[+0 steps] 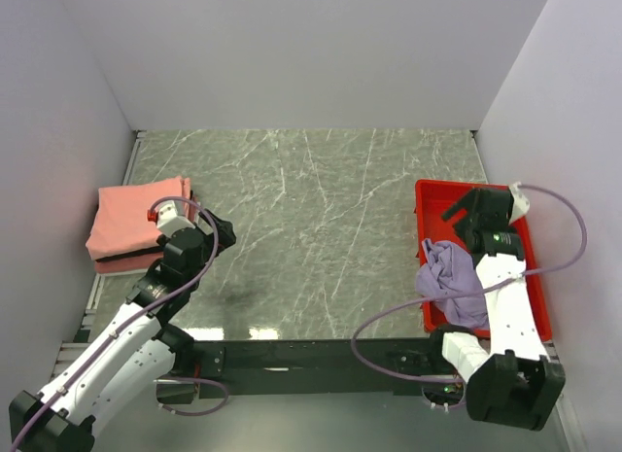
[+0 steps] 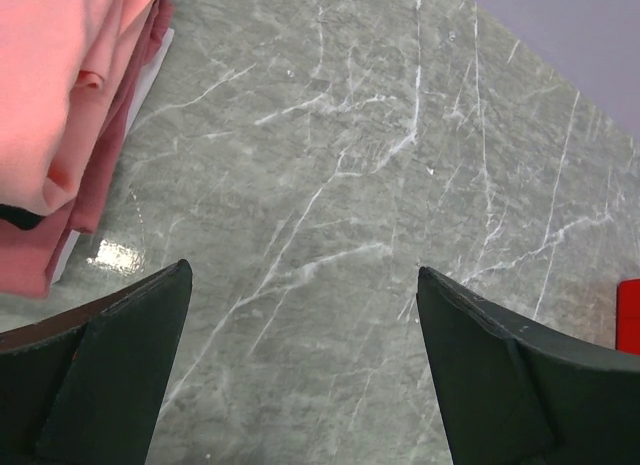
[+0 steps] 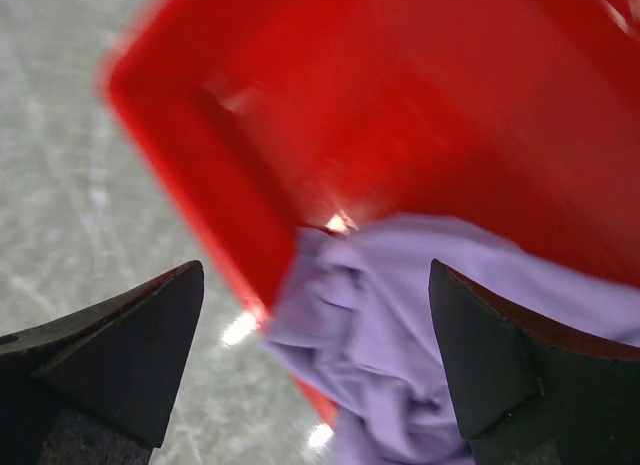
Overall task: Fold and stack the t-shirts
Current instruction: Grab the tshirt from the pile
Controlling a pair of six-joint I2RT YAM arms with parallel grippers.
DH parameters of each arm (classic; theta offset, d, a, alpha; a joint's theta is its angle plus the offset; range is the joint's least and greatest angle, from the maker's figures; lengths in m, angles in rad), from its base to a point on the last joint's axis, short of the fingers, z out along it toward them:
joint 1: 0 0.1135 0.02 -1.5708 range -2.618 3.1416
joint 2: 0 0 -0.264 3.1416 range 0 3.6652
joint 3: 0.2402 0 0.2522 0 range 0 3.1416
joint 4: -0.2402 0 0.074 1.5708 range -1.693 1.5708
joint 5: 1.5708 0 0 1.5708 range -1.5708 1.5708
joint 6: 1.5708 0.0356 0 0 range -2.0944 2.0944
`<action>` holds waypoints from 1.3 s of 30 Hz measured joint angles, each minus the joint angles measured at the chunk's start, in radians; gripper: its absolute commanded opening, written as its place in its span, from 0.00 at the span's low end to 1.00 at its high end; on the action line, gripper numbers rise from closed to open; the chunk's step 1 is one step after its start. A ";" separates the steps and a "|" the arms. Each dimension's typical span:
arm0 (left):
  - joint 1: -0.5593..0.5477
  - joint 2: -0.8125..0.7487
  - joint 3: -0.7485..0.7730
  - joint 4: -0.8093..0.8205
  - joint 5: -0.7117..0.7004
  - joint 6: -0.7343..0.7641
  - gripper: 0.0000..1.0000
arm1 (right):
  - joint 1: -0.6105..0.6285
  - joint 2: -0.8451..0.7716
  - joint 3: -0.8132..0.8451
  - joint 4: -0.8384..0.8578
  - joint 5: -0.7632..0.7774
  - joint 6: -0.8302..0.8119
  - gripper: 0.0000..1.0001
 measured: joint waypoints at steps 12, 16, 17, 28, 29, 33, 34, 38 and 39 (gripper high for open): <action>0.000 0.022 0.003 -0.034 -0.014 -0.020 0.99 | -0.146 -0.144 -0.286 -0.029 -0.114 0.099 0.98; 0.000 0.009 0.003 -0.040 -0.014 -0.023 1.00 | -0.150 -0.092 -0.361 0.029 -0.150 0.122 0.96; 0.000 0.006 0.003 -0.041 -0.014 -0.023 0.99 | -0.151 -0.069 -0.368 0.043 -0.156 0.125 0.96; 0.000 0.000 0.005 -0.058 -0.023 -0.026 0.99 | -0.169 -0.027 -0.428 0.214 -0.228 0.150 0.00; 0.000 0.000 0.005 -0.059 -0.023 -0.026 0.99 | -0.169 -0.049 -0.435 0.213 -0.230 0.160 0.00; 0.000 0.000 0.005 -0.058 -0.024 -0.026 0.99 | -0.170 -0.153 -0.430 0.182 -0.228 0.161 0.00; 0.000 0.000 0.005 -0.058 -0.024 -0.026 1.00 | -0.170 -0.179 -0.420 0.166 -0.224 0.159 0.00; 0.000 0.001 0.005 -0.058 -0.023 -0.026 0.99 | -0.170 -0.266 -0.362 0.121 -0.202 0.150 0.00; 0.000 0.002 0.005 -0.058 -0.023 -0.026 0.99 | -0.170 -0.284 -0.343 0.113 -0.197 0.147 0.00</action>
